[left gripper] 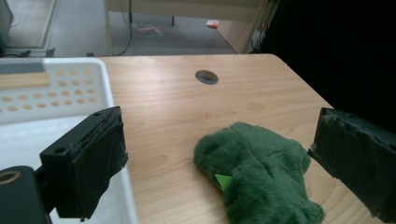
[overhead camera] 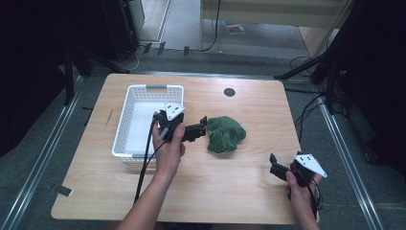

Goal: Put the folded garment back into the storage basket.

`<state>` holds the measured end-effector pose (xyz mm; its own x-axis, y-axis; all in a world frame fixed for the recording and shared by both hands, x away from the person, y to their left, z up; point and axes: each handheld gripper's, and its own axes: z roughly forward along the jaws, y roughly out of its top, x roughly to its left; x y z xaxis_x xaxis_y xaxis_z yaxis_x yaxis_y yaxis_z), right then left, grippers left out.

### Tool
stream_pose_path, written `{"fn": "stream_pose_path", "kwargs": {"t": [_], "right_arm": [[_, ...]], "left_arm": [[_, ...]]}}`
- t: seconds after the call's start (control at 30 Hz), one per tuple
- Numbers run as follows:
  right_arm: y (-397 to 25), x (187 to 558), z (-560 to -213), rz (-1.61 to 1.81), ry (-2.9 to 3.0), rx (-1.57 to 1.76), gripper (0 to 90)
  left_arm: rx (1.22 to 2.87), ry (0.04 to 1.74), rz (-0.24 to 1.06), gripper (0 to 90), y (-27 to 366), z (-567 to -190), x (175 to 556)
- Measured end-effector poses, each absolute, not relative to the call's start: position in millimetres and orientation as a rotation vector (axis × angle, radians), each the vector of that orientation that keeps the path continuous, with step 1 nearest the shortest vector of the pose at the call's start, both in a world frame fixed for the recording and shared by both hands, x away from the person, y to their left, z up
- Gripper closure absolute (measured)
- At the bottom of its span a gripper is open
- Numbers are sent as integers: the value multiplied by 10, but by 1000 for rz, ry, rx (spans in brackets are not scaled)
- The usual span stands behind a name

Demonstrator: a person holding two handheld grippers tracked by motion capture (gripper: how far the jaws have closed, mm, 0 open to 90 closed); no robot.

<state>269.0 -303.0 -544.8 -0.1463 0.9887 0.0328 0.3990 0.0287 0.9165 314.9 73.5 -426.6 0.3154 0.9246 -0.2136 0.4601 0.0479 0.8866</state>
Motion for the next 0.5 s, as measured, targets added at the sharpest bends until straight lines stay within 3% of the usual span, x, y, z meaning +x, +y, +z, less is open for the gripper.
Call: {"fn": "stream_pose_path", "kwargs": {"t": [0.5], "right_arm": [[-3028,2692,-5448,1098,1632,1429,0]], "left_arm": [[1680,1287,473,7,177,-4508,3310]]}}
